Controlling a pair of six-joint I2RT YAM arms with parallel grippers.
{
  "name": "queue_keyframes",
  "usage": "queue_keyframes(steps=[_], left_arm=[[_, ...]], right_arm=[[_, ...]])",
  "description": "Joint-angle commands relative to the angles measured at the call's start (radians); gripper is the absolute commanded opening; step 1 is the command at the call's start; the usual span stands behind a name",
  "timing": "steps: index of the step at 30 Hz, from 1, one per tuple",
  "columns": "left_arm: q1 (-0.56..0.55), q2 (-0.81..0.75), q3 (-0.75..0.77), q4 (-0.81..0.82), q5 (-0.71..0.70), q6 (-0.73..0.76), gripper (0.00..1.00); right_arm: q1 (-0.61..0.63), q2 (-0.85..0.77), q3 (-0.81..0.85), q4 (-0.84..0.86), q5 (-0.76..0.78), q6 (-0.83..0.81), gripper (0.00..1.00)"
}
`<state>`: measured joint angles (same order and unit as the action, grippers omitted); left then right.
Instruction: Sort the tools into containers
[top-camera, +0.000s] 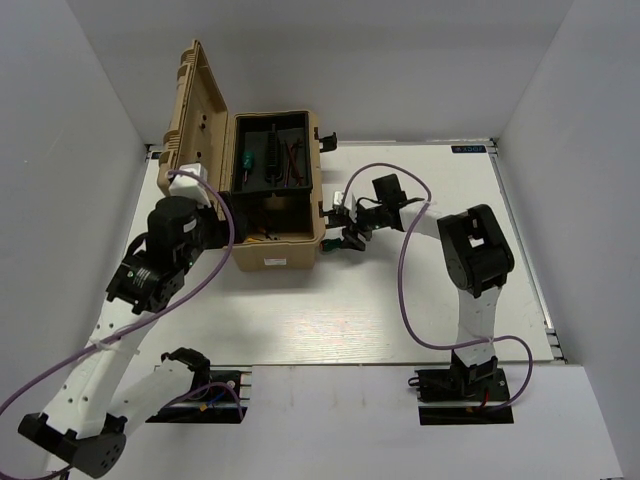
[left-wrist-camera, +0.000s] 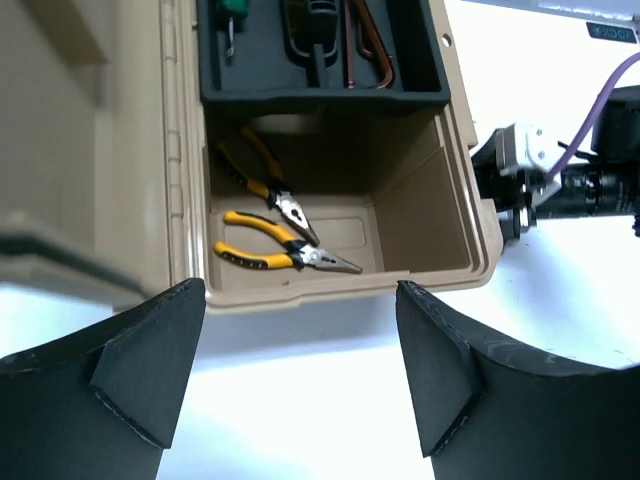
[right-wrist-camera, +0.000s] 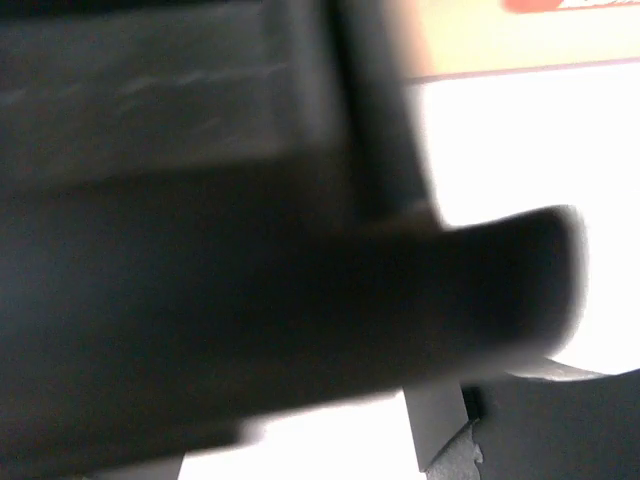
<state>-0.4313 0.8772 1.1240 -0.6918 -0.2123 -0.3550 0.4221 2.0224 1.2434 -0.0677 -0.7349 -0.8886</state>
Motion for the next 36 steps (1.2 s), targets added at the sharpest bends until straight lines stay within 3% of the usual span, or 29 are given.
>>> queue_keyframes(steps=[1, 9, 19, 23, 26, 27, 31, 36], left_arm=[[0.005, -0.04, -0.015, -0.052, -0.004, -0.042, 0.87], [0.005, -0.095, -0.036, -0.072, -0.004, -0.071, 0.87], [0.005, -0.104, -0.036, -0.081, -0.013, -0.071, 0.88], [0.005, -0.104, -0.036, -0.081, -0.013, -0.081, 0.88], [0.005, -0.104, -0.036, -0.081, -0.013, -0.081, 0.88], [0.005, -0.104, -0.036, -0.081, -0.013, -0.081, 0.88], [0.005, -0.104, -0.027, -0.081, -0.013, -0.081, 0.88], [0.005, -0.104, -0.027, -0.081, -0.013, -0.081, 0.88]], right_arm=[[0.007, 0.025, 0.06, 0.045, -0.036, 0.066, 0.74], [0.009, 0.038, 0.077, -0.119, -0.205, -0.022, 0.74], [0.023, 0.055, 0.056, -0.15, -0.16, -0.078, 0.71], [0.029, 0.027, -0.002, -0.077, -0.115, -0.069, 0.63], [0.032, -0.001, -0.074, -0.029, -0.086, -0.055, 0.5], [0.03, -0.002, -0.082, -0.014, -0.072, -0.049, 0.42], [0.027, -0.036, -0.11, -0.011, -0.054, -0.047, 0.26], [0.018, -0.091, -0.14, -0.05, -0.06, -0.087, 0.13]])
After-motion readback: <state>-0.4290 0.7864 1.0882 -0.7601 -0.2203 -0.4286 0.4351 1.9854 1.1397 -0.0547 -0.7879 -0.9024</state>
